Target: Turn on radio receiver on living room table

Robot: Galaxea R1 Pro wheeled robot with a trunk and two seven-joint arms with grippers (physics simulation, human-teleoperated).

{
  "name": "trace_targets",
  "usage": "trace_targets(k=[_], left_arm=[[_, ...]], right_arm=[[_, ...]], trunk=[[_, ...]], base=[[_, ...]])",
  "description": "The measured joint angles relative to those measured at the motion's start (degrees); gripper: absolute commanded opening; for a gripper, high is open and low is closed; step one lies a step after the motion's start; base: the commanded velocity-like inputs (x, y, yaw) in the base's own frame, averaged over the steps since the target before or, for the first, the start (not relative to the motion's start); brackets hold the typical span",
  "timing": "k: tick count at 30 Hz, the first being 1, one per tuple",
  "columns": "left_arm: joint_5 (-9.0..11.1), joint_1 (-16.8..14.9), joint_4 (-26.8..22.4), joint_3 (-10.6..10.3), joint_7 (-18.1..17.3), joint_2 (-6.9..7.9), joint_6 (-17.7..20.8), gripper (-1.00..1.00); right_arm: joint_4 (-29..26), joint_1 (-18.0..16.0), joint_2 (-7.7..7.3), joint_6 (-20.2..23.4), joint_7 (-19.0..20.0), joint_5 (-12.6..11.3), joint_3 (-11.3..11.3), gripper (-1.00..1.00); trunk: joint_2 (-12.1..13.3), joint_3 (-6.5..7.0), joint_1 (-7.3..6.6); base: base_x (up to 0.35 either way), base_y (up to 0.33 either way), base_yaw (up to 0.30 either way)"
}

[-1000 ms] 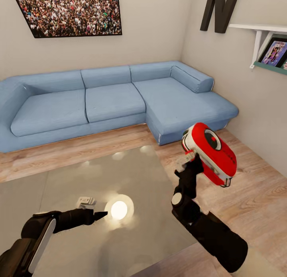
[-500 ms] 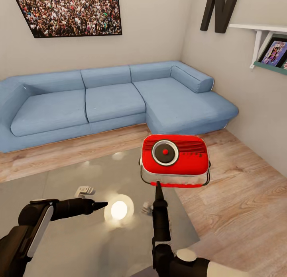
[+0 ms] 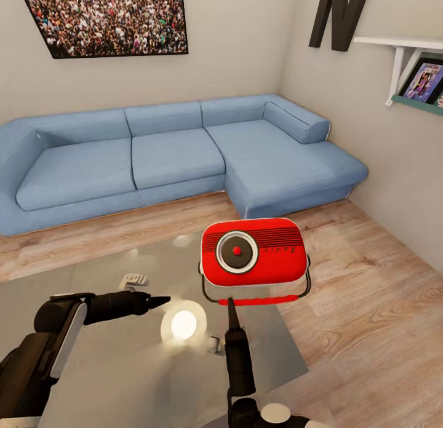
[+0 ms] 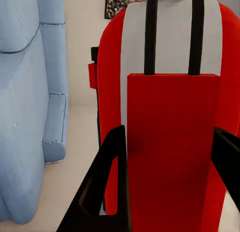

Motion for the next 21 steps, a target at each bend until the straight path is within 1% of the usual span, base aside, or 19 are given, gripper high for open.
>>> trace_targets(k=[3,4,5,7,10,14,16,19,20,21], left_arm=[[0.54,-0.68,0.0,-0.01,-0.01,-0.16,0.0,1.0],[1.13,-0.84,0.0,-0.01,-0.01,-0.16,0.01,1.0],[2.75,-1.08,0.0,-0.03,0.0,-0.15,0.03,1.0],[4.05,-1.4,0.0,-0.04,0.0,-0.15,0.02,1.0],[4.81,-1.84,0.0,-0.05,0.03,-0.14,0.07,1.0],[5.14,-2.13,0.0,-0.02,0.02,-0.23,0.08,1.0],[5.52,-2.56,0.0,-0.01,-0.02,-0.59,0.08,1.0],[7.32,-4.27,0.0,-0.04,-0.07,-2.14,0.12,1.0],[7.56,-4.61,0.0,-0.04,-0.06,-2.41,0.12,1.0],[8.31,-5.63,0.0,-0.08,-0.07,-3.35,0.17,1.0]], right_arm=[[0.07,0.64,-0.04,-0.08,-0.14,-0.1,0.81,-1.0],[0.09,0.87,-0.05,-0.09,-0.15,-0.11,0.85,-1.0],[0.12,1.85,-0.03,-0.12,-0.19,0.04,1.13,-1.0],[0.14,2.5,0.01,-0.32,-0.21,0.02,1.11,-1.0],[0.15,2.85,0.03,-0.48,-0.26,0.03,1.13,-1.0],[0.28,3.84,0.2,-0.53,-0.3,-0.05,1.21,-1.0],[0.3,4.0,0.58,-0.47,-0.3,-0.03,1.18,-1.0],[0.81,4.14,1.56,-0.47,-0.3,-0.16,1.22,-1.0],[1.06,4.14,1.7,-0.48,-0.3,-0.19,1.19,-1.0],[2.33,4.15,2.32,-0.52,-0.29,-0.23,1.29,-1.0]], trunk=[[0.0,0.0,0.0],[0.0,0.0,0.0],[0.0,-0.01,0.0],[0.0,0.0,0.0],[0.0,0.0,0.0],[0.0,0.0,0.0],[0.0,0.0,0.0],[0.0,0.0,0.0],[0.0,0.0,0.0],[0.0,0.0,0.0]], base=[[0.0,0.0,0.0],[0.0,0.0,0.0],[0.0,0.0,0.0],[0.0,0.0,0.0],[0.0,0.0,0.0],[0.0,0.0,0.0],[0.0,0.0,0.0],[0.0,0.0,0.0],[0.0,0.0,0.0],[0.0,0.0,0.0]])
